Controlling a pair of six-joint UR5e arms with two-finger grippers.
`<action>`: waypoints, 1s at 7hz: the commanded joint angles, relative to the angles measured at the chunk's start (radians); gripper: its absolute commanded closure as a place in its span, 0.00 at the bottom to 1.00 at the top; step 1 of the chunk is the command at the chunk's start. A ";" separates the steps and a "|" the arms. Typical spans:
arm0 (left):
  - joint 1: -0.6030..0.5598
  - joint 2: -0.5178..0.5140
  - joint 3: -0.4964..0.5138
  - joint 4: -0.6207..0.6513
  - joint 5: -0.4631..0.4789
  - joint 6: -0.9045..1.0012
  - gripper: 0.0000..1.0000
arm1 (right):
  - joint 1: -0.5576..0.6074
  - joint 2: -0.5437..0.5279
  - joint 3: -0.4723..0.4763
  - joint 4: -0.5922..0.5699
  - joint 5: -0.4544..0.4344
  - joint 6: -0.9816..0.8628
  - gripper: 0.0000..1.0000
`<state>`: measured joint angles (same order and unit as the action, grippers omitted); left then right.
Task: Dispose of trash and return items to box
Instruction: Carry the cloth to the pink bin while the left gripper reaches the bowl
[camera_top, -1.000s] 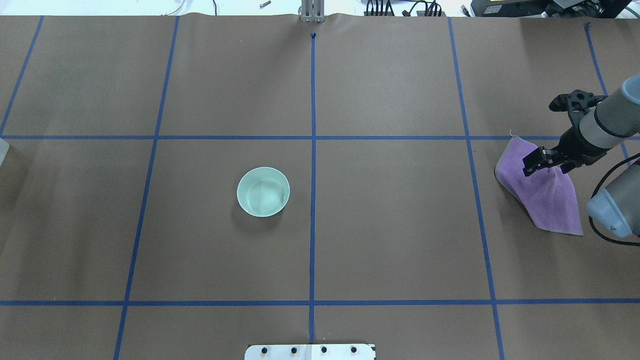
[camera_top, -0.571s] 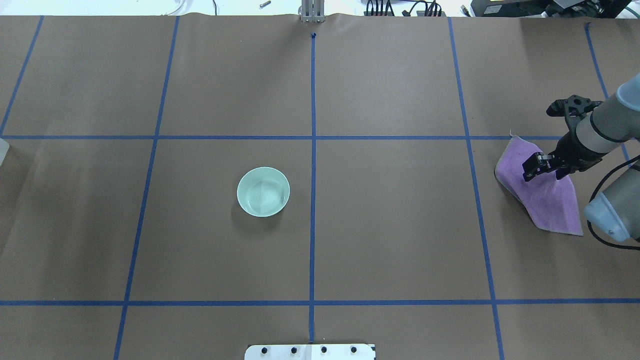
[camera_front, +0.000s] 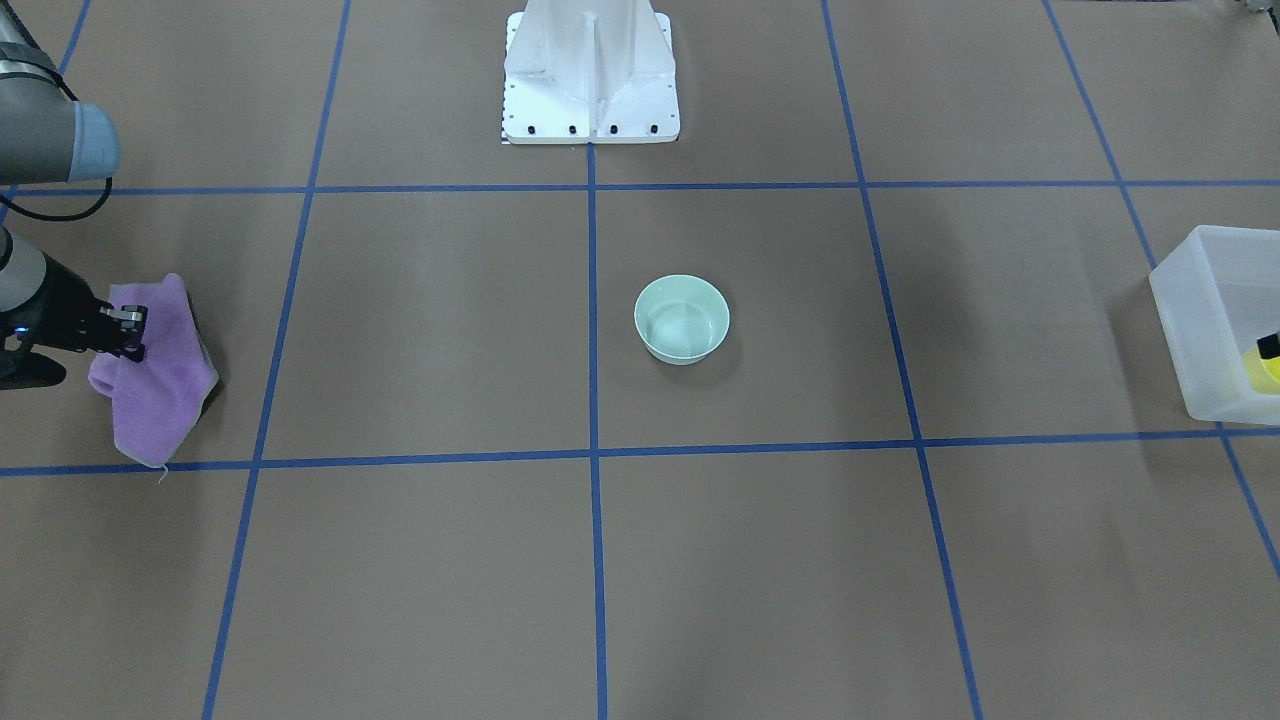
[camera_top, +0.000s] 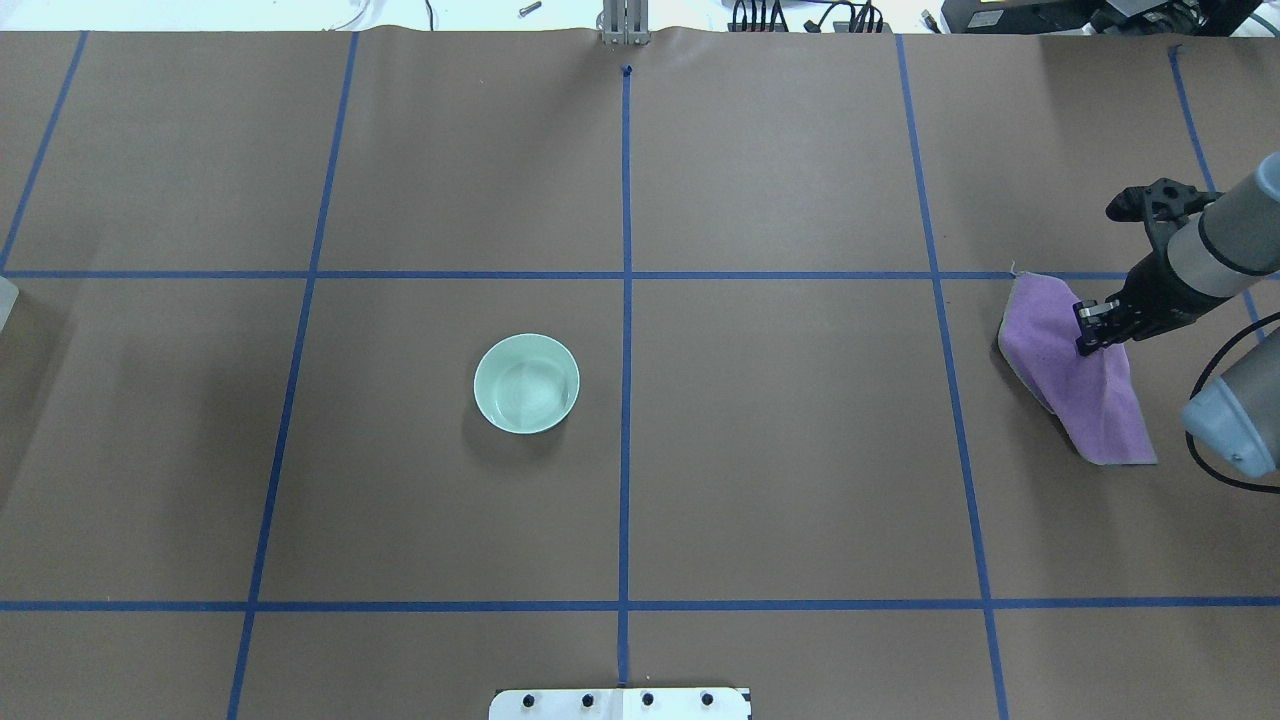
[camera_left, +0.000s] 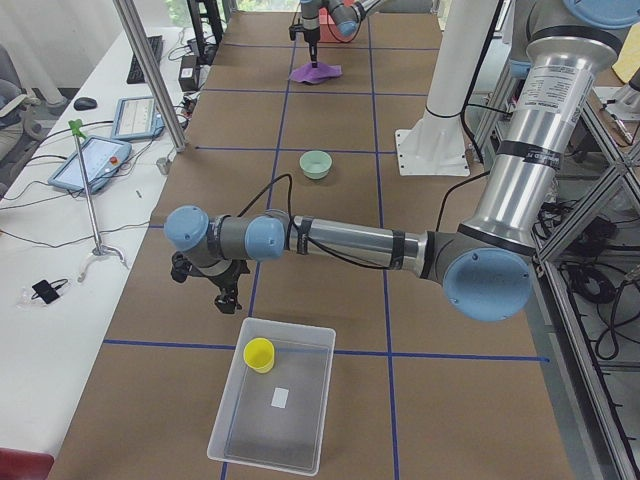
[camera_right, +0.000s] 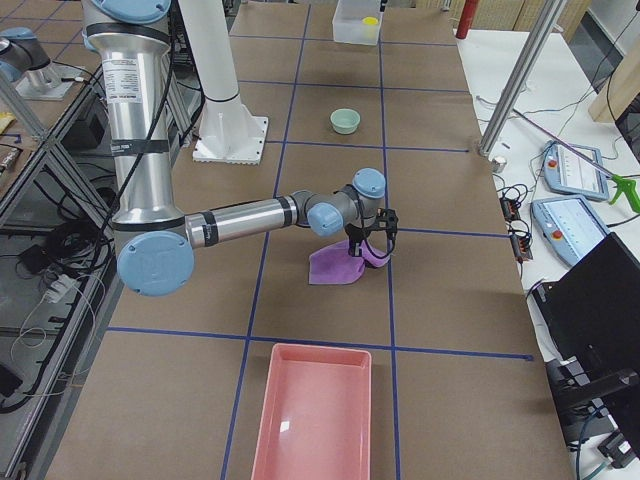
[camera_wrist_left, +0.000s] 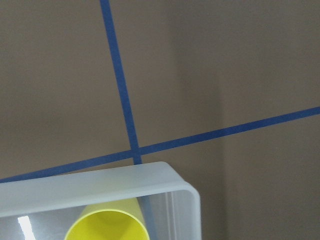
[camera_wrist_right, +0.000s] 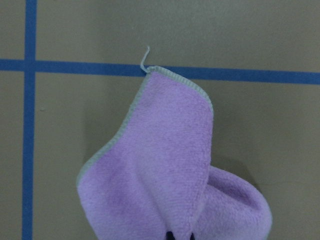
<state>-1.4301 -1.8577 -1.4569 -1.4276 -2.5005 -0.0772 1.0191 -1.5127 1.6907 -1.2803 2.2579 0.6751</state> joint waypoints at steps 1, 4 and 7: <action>0.171 -0.002 -0.168 -0.096 -0.024 -0.471 0.03 | 0.116 -0.030 0.055 -0.010 0.066 -0.012 1.00; 0.458 -0.110 -0.224 -0.254 0.141 -1.000 0.03 | 0.374 -0.090 0.092 -0.173 0.123 -0.349 1.00; 0.630 -0.197 -0.211 -0.290 0.233 -1.192 0.03 | 0.663 0.015 0.159 -0.752 -0.039 -0.976 1.00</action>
<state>-0.8658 -2.0087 -1.6725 -1.7083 -2.3049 -1.1787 1.5771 -1.5526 1.8431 -1.8364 2.3133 -0.0683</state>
